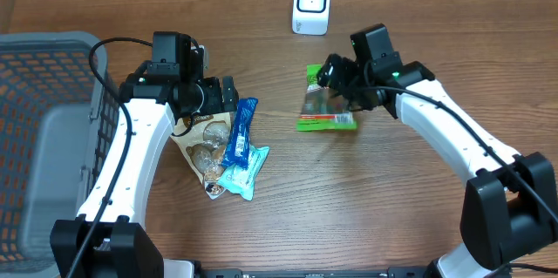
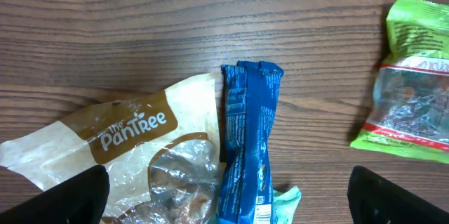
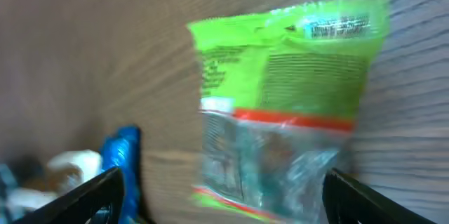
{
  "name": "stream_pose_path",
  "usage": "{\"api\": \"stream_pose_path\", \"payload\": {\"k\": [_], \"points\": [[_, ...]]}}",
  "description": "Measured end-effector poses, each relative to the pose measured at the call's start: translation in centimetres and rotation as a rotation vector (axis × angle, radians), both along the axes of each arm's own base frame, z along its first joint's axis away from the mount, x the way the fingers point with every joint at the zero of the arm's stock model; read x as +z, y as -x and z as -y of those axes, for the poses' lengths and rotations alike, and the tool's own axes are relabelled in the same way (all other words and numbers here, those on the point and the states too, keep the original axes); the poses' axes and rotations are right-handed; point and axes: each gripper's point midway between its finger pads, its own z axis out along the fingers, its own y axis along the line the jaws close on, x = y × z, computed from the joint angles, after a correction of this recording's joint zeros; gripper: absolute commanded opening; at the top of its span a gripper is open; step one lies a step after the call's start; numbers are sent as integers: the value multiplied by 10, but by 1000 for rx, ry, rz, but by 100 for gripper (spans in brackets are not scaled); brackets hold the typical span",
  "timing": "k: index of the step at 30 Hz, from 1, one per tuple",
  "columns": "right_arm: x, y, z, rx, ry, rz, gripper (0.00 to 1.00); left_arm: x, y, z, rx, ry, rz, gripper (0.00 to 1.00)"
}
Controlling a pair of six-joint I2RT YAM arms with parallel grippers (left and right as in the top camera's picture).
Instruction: Scan the item barcode
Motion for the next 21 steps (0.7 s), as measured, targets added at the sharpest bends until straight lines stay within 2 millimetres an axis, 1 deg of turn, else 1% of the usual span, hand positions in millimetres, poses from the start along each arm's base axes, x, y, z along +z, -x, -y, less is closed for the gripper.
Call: {"api": "stream_pose_path", "payload": {"k": [2, 4, 6, 8, 11, 14, 17, 19, 21], "points": [[-1, 1, 12, 53, 26, -5, 92, 0, 0, 0, 0, 0, 0, 100], [1, 0, 28, 90, 50, -3, 93, 0, 0, 0, 0, 0, 0, 100], [2, 0, 45, 121, 79, -9, 96, 0, 0, 0, 0, 0, 0, 100], [6, -4, 63, 148, 99, 1, 100, 0, 0, 0, 0, 0, 0, 100], [19, -11, 80, 191, 119, 22, 100, 0, 0, 0, 0, 0, 0, 100], [37, -28, 79, 250, 135, 67, 100, 0, 0, 0, 0, 0, 0, 100], [46, -42, 69, 327, 152, 83, 100, 0, 0, 0, 0, 0, 0, 100], [42, -49, 60, 374, 157, 66, 100, 0, 0, 0, 0, 0, 0, 100], [26, -55, 51, 410, 158, 32, 100, 0, 0, 0, 0, -1, 0, 100]]}}
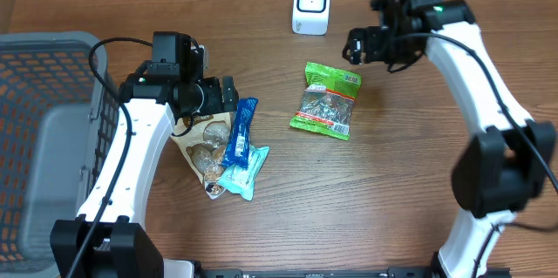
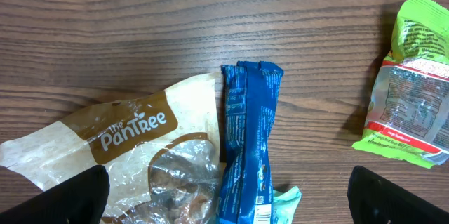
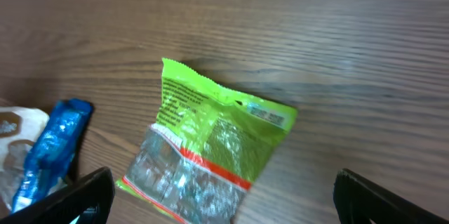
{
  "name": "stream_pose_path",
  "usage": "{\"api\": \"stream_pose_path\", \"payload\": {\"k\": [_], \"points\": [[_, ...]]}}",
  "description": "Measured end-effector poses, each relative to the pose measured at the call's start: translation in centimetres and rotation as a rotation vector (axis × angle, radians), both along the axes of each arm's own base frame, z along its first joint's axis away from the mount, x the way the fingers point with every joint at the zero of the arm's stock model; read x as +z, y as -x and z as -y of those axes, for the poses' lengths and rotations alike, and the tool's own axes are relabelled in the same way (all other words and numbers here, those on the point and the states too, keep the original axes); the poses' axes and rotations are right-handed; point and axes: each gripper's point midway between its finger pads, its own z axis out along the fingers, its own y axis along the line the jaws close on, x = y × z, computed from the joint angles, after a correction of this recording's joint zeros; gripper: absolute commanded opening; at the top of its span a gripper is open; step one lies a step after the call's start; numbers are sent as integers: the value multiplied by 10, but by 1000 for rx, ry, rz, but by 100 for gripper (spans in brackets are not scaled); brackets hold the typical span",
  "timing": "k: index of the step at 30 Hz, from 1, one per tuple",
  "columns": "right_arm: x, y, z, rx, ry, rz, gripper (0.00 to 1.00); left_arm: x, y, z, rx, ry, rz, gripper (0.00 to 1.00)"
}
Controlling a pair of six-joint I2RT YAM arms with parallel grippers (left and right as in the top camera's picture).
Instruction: Scan the item barcode
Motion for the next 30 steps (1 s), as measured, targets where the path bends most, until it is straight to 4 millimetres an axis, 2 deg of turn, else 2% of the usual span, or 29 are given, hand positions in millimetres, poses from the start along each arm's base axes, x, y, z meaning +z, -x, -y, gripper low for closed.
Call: {"api": "stream_pose_path", "payload": {"k": [3, 6, 10, 18, 22, 23, 26, 30], "points": [[-28, 2, -7, 17, 7, -69, 100, 0, 0, 0, 0, 0, 0, 100], [-47, 4, -11, 26, 6, -113, 100, 0, 0, 0, 0, 0, 0, 100], [-47, -3, -14, 50, -2, -80, 100, 0, 0, 0, 0, 0, 0, 100], [-47, -34, -21, 277, 47, 145, 98, 0, 0, 0, 0, -1, 0, 100], [-65, -50, -26, 360, 66, 214, 91, 0, 0, 0, 1, -2, 0, 100], [-80, -51, -28, 397, 64, 211, 91, 0, 0, 0, 1, -2, 0, 100], [-92, -49, -33, 445, 42, 212, 95, 0, 0, 0, 1, -2, 0, 100], [-106, -38, -41, 500, 0, 175, 95, 0, 0, 0, 1, -2, 0, 100]]}}
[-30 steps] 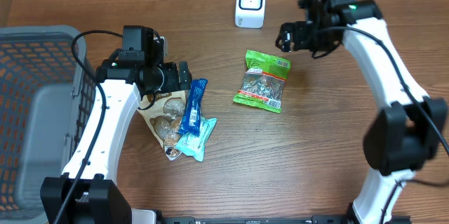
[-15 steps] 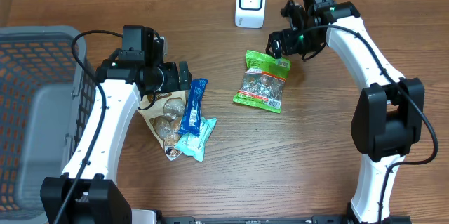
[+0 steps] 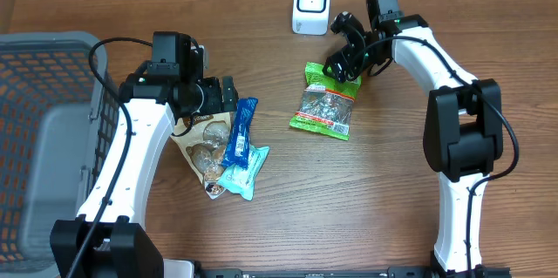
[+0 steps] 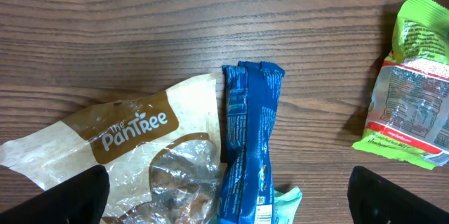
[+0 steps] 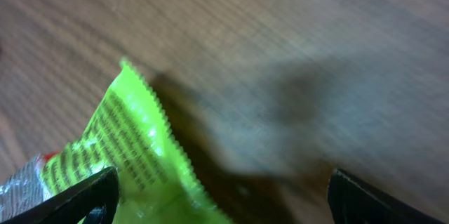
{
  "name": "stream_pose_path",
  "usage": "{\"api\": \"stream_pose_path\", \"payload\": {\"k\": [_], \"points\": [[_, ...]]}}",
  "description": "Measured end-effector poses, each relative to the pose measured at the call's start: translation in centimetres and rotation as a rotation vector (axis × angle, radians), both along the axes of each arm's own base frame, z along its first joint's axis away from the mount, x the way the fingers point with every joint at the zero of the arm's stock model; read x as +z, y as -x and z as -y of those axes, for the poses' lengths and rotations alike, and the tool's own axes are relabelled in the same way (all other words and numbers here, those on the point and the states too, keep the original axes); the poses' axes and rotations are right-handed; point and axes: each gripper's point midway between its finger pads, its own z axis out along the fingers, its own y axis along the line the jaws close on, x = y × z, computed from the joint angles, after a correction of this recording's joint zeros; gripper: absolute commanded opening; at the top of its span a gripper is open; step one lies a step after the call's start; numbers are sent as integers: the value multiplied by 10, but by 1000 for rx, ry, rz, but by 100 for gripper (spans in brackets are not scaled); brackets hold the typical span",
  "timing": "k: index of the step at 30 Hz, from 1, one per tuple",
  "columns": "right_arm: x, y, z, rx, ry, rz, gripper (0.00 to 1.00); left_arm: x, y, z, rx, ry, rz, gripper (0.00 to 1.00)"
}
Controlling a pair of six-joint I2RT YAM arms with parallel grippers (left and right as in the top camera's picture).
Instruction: Scan the item barcode
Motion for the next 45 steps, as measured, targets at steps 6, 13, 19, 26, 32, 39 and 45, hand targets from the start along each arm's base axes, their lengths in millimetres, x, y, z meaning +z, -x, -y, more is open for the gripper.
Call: {"api": "stream_pose_path", "payload": {"k": [6, 13, 19, 26, 32, 39, 45], "points": [[-6, 30, -6, 44, 2, -113, 76, 0, 0, 0, 0, 0, 0, 100], [-10, 65, -2, 49, 26, -266, 8, 0, 0, 0, 0, 0, 0, 100], [-11, 74, 8, -52, 28, -370, 4, 0, 0, 0, 0, 0, 0, 99], [-10, 73, 47, -520, -7, -630, 4, 0, 0, 0, 0, 0, 0, 100], [-7, 97, 73, -796, 25, -864, 11, 0, 0, 0, 0, 0, 0, 100], [9, 128, 71, -757, 95, -981, 27, 0, 0, 0, 0, 0, 0, 99], [60, 75, 68, -600, 9, -710, 100, 0, 0, 0, 0, 0, 0, 100]]}}
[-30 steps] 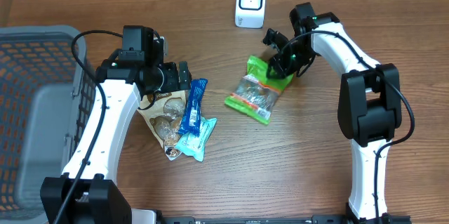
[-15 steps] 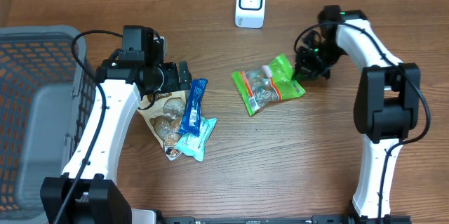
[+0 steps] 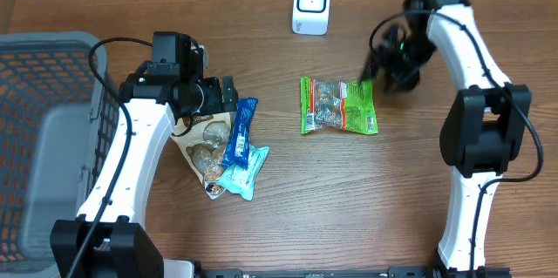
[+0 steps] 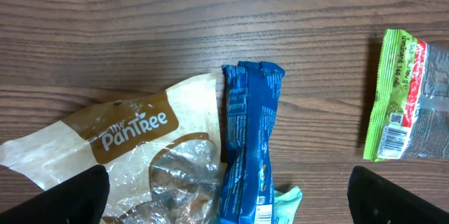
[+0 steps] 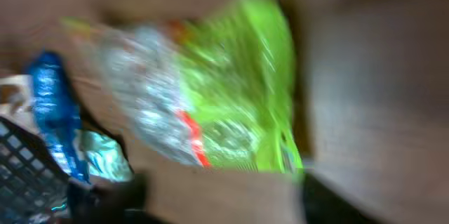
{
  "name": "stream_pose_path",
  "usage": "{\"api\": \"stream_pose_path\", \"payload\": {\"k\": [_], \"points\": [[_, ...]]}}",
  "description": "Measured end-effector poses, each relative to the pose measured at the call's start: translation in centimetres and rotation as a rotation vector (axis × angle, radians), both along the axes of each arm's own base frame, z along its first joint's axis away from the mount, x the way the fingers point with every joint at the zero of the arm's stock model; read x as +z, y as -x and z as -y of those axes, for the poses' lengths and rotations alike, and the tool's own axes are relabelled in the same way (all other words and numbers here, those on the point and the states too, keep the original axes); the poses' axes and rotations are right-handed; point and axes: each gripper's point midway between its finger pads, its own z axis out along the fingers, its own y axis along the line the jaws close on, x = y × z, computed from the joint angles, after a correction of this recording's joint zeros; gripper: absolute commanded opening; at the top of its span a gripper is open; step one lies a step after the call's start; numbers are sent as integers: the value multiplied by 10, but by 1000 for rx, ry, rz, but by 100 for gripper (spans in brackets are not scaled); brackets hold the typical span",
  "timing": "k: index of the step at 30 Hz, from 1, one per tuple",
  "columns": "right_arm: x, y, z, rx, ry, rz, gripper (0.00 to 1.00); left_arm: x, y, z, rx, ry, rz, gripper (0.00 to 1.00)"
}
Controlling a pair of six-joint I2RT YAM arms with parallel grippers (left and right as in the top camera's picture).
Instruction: Scan the item barcode
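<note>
The green snack packet (image 3: pixel 338 104) lies flat and crosswise on the table, in front of the white scanner (image 3: pixel 311 3). My right gripper (image 3: pixel 382 76) hovers just off the packet's right end. In the blurred right wrist view the packet (image 5: pixel 224 90) fills the middle, and the right gripper (image 5: pixel 224 196) is open with nothing between its fingers. My left gripper (image 3: pixel 230 95) stands open over the snack pile; in its view the packet (image 4: pixel 414 97) shows at the right edge, barcode end towards the camera.
A brown Pantree bag (image 4: pixel 126 154), a blue bar (image 4: pixel 249 147) and a teal packet (image 3: pixel 248 169) lie together under the left gripper (image 4: pixel 231 199). A grey mesh basket (image 3: pixel 52 139) fills the left side of the table.
The green packet has turned from slanted to crosswise and shifted a little to the right. My right gripper has gone from the packet's top edge near the scanner to its right end. The left arm is unchanged.
My right gripper was first low over the green packet, then away at the back right with the packet lying slanted. Then it stood at the packet's top edge. Now the packet lies turned crosswise with the gripper at its right. The left arm never moved.
</note>
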Motion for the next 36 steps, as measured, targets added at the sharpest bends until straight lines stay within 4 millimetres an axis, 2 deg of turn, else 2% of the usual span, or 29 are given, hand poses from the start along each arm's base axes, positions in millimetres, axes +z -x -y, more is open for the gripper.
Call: {"api": "stream_pose_path", "payload": {"k": [4, 6, 11, 13, 17, 21, 25, 29, 31, 34, 36], "points": [[33, -48, -1, 129, -7, 299, 100, 0, 0, 0, 0, 0, 0, 99], [40, -66, -2, 194, -5, 415, 100, 0, 0, 0, 0, 0, 0, 100], [43, -80, -11, 378, -7, 577, 100, 0, 0, 0, 0, 0, 0, 100], [40, -78, -19, 460, -15, 611, 98, 0, 0, 0, 0, 0, 0, 100], [21, -68, -36, 570, -39, 604, 95, 0, 0, 0, 0, 0, 0, 100], [-10, -50, -49, 652, -72, 547, 89, 0, 0, 0, 0, 0, 0, 100], [-42, -32, -53, 690, -94, 483, 87, 0, 0, 0, 0, 0, 0, 100], [-70, -15, -50, 701, -109, 430, 70, 0, 0, 0, 0, 0, 0, 100], [-72, -12, -51, 703, -124, 424, 68, 0, 0, 0, 0, 0, 0, 100], [-73, -6, -50, 695, -137, 398, 48, 0, 0, 0, 0, 0, 0, 100], [-74, 1, -49, 678, -139, 362, 47, 0, 0, 0, 0, 0, 0, 100]]}}
